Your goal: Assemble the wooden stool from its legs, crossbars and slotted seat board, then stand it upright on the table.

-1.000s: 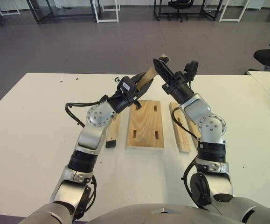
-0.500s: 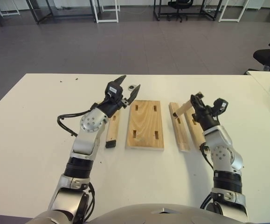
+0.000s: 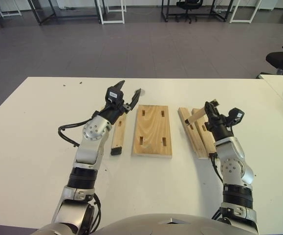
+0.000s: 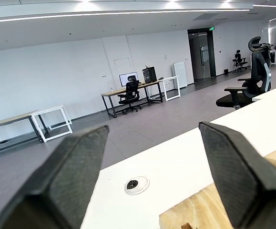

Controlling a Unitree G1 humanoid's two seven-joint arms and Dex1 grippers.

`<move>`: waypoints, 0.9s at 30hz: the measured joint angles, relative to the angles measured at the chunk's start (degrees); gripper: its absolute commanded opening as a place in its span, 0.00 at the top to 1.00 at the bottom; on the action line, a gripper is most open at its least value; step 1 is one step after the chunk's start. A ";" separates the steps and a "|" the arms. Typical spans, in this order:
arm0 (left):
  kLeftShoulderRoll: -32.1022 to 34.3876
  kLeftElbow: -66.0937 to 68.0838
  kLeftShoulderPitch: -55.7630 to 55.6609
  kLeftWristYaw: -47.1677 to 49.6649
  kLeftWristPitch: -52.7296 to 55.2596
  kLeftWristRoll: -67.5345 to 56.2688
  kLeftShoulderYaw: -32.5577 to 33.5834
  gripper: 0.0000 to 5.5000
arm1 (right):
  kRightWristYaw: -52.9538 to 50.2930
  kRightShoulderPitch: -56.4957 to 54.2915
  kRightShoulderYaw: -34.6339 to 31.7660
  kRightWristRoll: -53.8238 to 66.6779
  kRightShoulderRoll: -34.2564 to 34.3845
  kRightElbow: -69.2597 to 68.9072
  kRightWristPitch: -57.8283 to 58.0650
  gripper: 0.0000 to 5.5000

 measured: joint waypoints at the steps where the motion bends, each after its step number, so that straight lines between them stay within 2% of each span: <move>1: -0.02 0.00 0.07 0.00 0.00 0.00 0.00 0.37 | 0.37 -0.09 -0.07 -0.14 -0.79 0.65 -0.17 0.93; 13: -0.03 0.11 0.32 0.00 0.00 0.00 0.05 0.37 | 3.52 0.24 1.89 -5.54 -3.34 4.74 -3.69 0.93; 19: 0.12 0.14 0.35 -0.01 0.00 0.16 0.05 0.37 | 6.14 0.93 8.11 -14.22 -6.49 8.29 -12.56 0.93; 27: 0.15 0.15 0.42 -0.01 -0.01 0.26 0.00 0.37 | 10.49 -0.34 10.42 -15.73 -7.56 17.53 -24.56 0.93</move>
